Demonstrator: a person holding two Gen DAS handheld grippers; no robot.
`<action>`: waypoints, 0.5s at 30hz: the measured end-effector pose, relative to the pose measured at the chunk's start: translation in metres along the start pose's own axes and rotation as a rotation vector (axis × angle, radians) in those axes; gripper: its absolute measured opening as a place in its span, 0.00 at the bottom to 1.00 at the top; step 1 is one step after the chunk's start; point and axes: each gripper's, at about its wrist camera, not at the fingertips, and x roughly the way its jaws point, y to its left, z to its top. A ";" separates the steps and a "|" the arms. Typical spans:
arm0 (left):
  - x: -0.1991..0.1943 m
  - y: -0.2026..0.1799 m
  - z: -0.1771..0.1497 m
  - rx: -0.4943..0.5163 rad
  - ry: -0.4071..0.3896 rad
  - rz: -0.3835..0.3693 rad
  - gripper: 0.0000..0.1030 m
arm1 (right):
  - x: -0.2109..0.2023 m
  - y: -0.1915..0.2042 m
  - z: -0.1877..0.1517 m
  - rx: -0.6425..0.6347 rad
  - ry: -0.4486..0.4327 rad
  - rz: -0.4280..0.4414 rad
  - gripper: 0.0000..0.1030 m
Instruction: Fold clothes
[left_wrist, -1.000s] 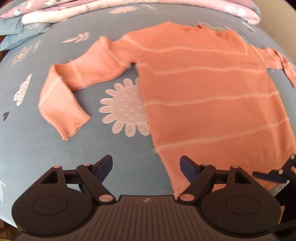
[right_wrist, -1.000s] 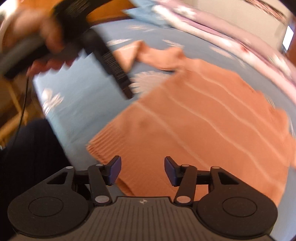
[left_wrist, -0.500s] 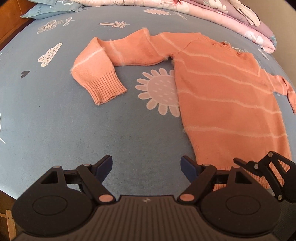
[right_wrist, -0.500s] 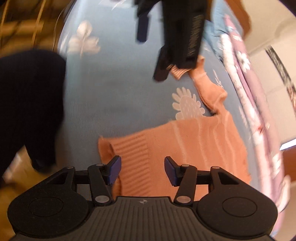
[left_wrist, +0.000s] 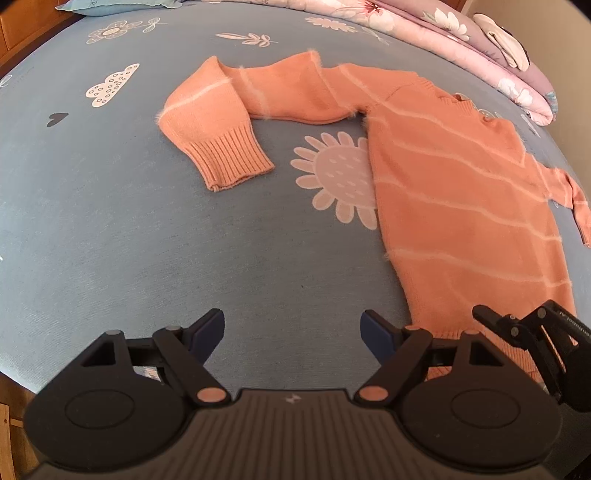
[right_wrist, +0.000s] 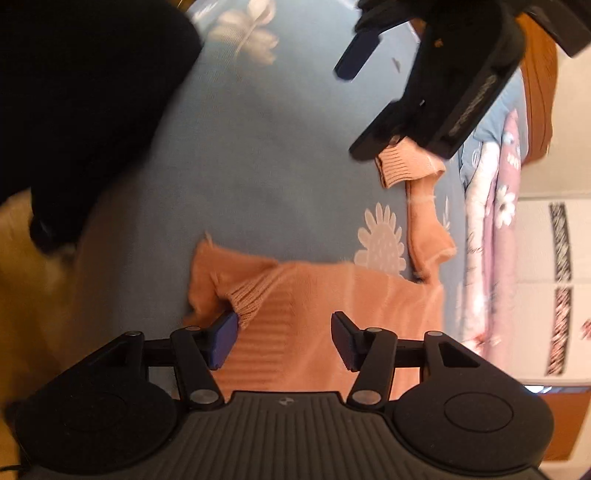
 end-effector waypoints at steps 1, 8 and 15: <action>0.000 0.000 -0.001 -0.002 0.001 -0.008 0.79 | 0.000 0.000 -0.002 -0.011 -0.004 -0.005 0.59; 0.004 -0.001 -0.002 -0.006 0.010 -0.023 0.79 | -0.005 0.024 0.000 -0.302 -0.182 -0.042 0.58; 0.000 0.005 -0.006 -0.019 0.011 -0.029 0.79 | 0.009 0.029 -0.014 -0.560 -0.136 0.022 0.23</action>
